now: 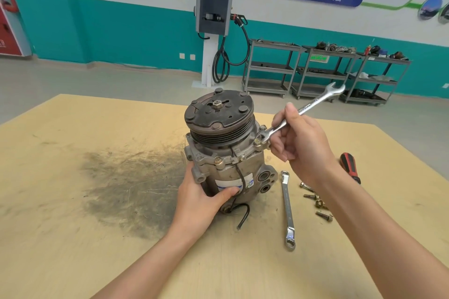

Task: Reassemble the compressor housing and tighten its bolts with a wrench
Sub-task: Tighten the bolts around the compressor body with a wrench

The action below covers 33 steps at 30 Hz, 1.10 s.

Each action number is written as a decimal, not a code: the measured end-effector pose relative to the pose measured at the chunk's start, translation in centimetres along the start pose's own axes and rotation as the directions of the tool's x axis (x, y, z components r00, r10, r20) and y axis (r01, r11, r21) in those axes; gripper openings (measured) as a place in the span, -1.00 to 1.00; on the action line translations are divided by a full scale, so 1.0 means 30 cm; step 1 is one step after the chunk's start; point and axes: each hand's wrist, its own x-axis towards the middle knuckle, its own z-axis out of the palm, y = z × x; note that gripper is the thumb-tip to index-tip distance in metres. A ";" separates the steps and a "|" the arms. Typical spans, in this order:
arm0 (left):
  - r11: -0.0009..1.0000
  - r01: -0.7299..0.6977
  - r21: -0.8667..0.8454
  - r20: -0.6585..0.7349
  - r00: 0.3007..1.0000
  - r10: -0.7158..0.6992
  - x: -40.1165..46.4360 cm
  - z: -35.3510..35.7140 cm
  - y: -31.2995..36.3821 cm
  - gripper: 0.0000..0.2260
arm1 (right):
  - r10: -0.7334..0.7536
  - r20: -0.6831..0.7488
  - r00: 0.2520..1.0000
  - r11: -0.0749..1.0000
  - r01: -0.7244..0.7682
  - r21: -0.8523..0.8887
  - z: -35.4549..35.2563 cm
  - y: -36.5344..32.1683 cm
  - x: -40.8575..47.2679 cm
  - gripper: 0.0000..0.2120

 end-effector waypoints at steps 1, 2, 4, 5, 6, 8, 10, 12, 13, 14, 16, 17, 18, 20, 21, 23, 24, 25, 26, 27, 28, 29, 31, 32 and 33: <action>1.000 0.000 0.001 0.000 1.000 0.000 0.000 0.000 0.000 -0.48 | 0.035 0.023 0.999 0.999 -0.035 0.018 -0.004 -0.003 0.009 -0.62; 1.000 0.000 0.002 -0.002 1.000 0.000 0.001 0.000 -0.001 -0.48 | 0.061 0.041 0.997 0.998 -0.062 0.028 -0.006 -0.004 0.014 -0.63; 1.000 0.000 0.001 -0.003 1.000 0.000 0.002 -0.001 -0.001 -0.47 | 0.080 0.060 0.995 0.995 -0.083 0.052 -0.008 0.001 0.017 -0.64; 1.000 -0.001 -0.003 0.000 1.000 0.001 0.002 -0.001 0.000 -0.46 | 0.069 0.062 0.996 0.995 -0.074 0.069 -0.007 0.008 0.013 -0.63; 1.000 -0.003 -0.006 0.001 1.000 0.003 0.002 -0.001 0.001 -0.45 | 0.043 0.055 0.998 0.995 -0.047 0.084 -0.005 0.016 0.005 -0.63; 1.000 -0.007 -0.010 0.005 1.000 0.007 0.002 0.000 0.003 -0.44 | -0.053 0.024 0.998 0.994 0.050 0.093 0.000 0.035 -0.017 -0.62; 1.000 -0.009 -0.013 0.007 1.000 0.009 0.002 -0.001 0.003 -0.45 | -0.181 -0.002 0.983 0.982 0.181 0.061 0.009 0.057 -0.044 -0.61; 1.000 -0.009 -0.010 0.006 1.000 0.009 0.002 -0.001 0.001 -0.46 | -0.288 -0.032 0.957 0.957 0.289 0.006 0.020 0.074 -0.068 -0.63; 1.000 -0.009 -0.005 0.005 1.000 0.009 0.003 0.000 0.000 -0.46 | -0.332 -0.049 0.942 0.943 0.330 -0.036 0.025 0.081 -0.080 -0.64; 1.000 -0.008 -0.001 0.005 1.000 0.008 0.004 0.000 -0.003 -0.46 | -0.377 -0.064 0.924 0.925 0.371 -0.084 0.032 0.087 -0.089 -0.67; 1.000 -0.008 0.001 0.005 1.000 0.008 0.005 0.001 -0.006 -0.45 | -0.469 -0.091 0.879 0.873 0.445 -0.202 0.045 0.095 -0.101 -0.75; 1.000 -0.011 0.001 0.005 1.000 0.011 0.006 0.001 -0.008 -0.45 | -0.509 -0.103 0.855 0.842 0.469 -0.266 0.052 0.097 -0.105 -0.78; 1.000 -0.016 0.001 0.003 1.000 0.016 0.007 0.001 -0.009 -0.45 | -0.540 -0.108 0.835 0.814 0.485 -0.319 0.059 0.098 -0.107 -0.79; 1.000 -0.025 0.001 -0.001 1.000 0.025 0.008 0.001 -0.011 -0.46 | -0.575 -0.108 0.811 0.777 0.500 -0.383 0.069 0.100 -0.108 -0.79; 1.000 -0.026 0.000 -0.002 1.000 0.026 0.008 0.002 -0.013 -0.46 | -0.579 -0.113 0.808 0.774 0.500 -0.389 0.072 0.100 -0.110 -0.76; 1.000 -0.027 -0.006 -0.002 1.000 0.027 0.008 0.002 -0.016 -0.45 | -0.542 -0.161 0.825 0.817 0.472 -0.331 0.071 0.094 -0.111 -0.66; 1.000 -0.030 -0.006 0.001 1.000 0.030 0.008 0.002 -0.016 -0.44 | -0.493 -0.200 0.847 0.857 0.434 -0.276 0.067 0.087 -0.105 -0.61; 0.999 -0.034 -0.005 0.003 0.999 0.034 0.008 0.001 -0.016 -0.44 | -0.430 -0.230 0.873 0.897 0.384 -0.220 0.059 0.079 -0.096 -0.58; 0.999 -0.037 -0.002 0.003 0.999 0.037 0.008 0.001 -0.016 -0.44 | -0.361 -0.240 0.901 0.930 0.328 -0.169 0.048 0.070 -0.084 -0.56; 0.999 -0.040 0.000 0.002 0.999 0.040 0.007 0.001 -0.015 -0.44 | -0.292 -0.228 0.929 0.955 0.270 -0.124 0.036 0.060 -0.070 -0.55; 0.999 -0.043 0.001 0.002 0.999 0.043 0.007 0.001 -0.013 -0.44 | -0.225 -0.193 0.955 0.974 0.211 -0.087 0.024 0.049 -0.054 -0.54; 0.999 -0.043 -0.002 0.003 0.999 0.043 0.007 0.001 -0.011 -0.44 | -0.157 -0.143 0.977 0.987 0.150 -0.056 0.013 0.039 -0.037 -0.54; 0.999 -0.040 -0.013 0.006 0.999 0.040 0.007 0.001 -0.009 -0.44 | -0.024 -0.029 0.999 1.000 0.023 -0.015 -0.002 0.023 -0.009 -0.57; 0.999 -0.042 -0.018 0.007 0.999 0.042 0.007 0.001 -0.008 -0.44 | 0.032 0.022 0.999 0.999 -0.032 -0.007 -0.006 0.016 0.002 -0.58; 0.999 -0.045 -0.022 0.008 0.999 0.045 0.007 0.001 -0.008 -0.43 | 0.075 0.064 0.995 0.997 -0.076 0.000 -0.010 0.011 0.010 -0.60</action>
